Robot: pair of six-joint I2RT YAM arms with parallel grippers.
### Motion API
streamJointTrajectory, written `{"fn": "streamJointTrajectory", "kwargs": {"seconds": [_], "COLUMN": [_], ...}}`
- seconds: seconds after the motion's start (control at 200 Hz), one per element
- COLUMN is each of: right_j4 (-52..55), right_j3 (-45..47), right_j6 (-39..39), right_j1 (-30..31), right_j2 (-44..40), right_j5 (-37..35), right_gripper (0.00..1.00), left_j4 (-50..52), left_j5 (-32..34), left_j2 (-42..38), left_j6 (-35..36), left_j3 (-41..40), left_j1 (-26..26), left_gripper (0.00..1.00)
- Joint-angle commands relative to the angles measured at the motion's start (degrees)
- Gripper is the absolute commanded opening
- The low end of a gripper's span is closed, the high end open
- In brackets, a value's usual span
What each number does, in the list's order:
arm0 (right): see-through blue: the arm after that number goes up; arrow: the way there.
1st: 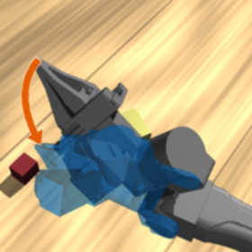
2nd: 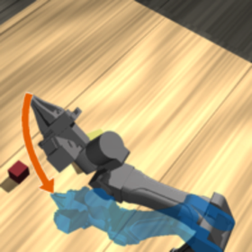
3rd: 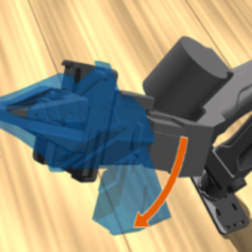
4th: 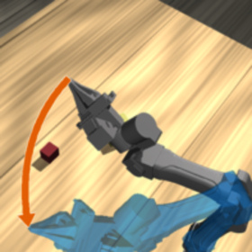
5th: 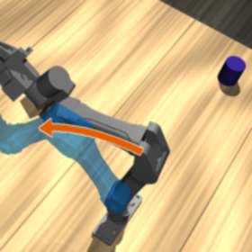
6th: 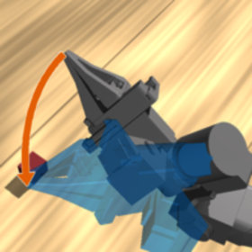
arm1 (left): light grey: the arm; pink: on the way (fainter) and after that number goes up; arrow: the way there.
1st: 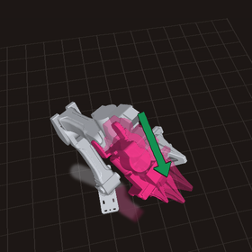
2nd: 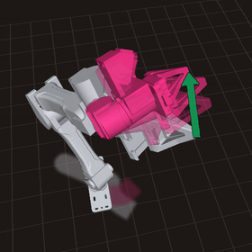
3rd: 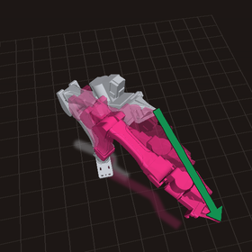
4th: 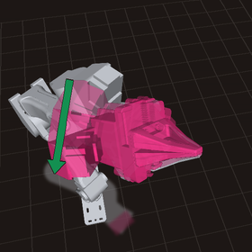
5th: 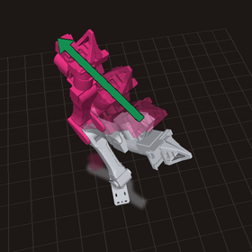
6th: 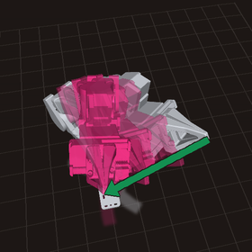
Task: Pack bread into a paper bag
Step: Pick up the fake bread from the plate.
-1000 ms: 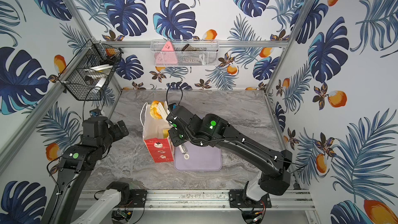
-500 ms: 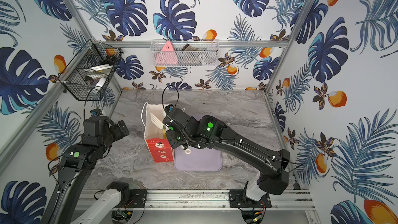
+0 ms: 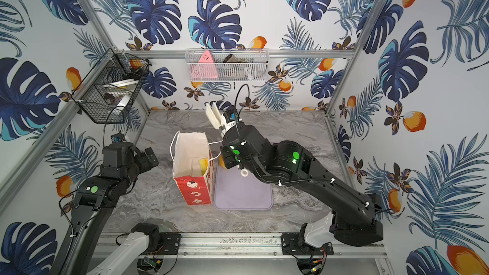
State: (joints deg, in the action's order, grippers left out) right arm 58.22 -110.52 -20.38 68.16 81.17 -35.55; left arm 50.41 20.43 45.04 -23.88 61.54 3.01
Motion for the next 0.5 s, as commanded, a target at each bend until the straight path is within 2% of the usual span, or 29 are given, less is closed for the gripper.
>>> {"fn": "streamJointTrajectory", "kwargs": {"seconds": [0.0,0.135,0.34,0.49], "right_j4": [4.47,6.42,-0.42,-3.9], "right_j3": [1.86,11.73,28.71,34.2], "right_j6": [-4.32,-9.88,-13.15,-11.98], "right_j1": [-1.91,-5.59,-13.85,-14.81], "right_j2": [-0.97,-2.64,-4.99,-1.94], "right_j5": [-13.88,-10.41,4.77,13.53], "right_gripper": [0.0,0.0,0.0,0.14], "left_j4": [-0.82,-0.93,-1.15,-1.28], "left_j5": [0.76,0.69,0.03,-0.18], "left_j2": [-0.2,-0.01,0.21,0.36], "left_j6": [0.9,0.77,0.67,0.76], "left_j3": [0.51,0.32,0.08,0.09], "left_j1": [-0.1,-0.1,-0.1,-0.1], "left_gripper": [0.99,0.99,0.99,0.99]}}
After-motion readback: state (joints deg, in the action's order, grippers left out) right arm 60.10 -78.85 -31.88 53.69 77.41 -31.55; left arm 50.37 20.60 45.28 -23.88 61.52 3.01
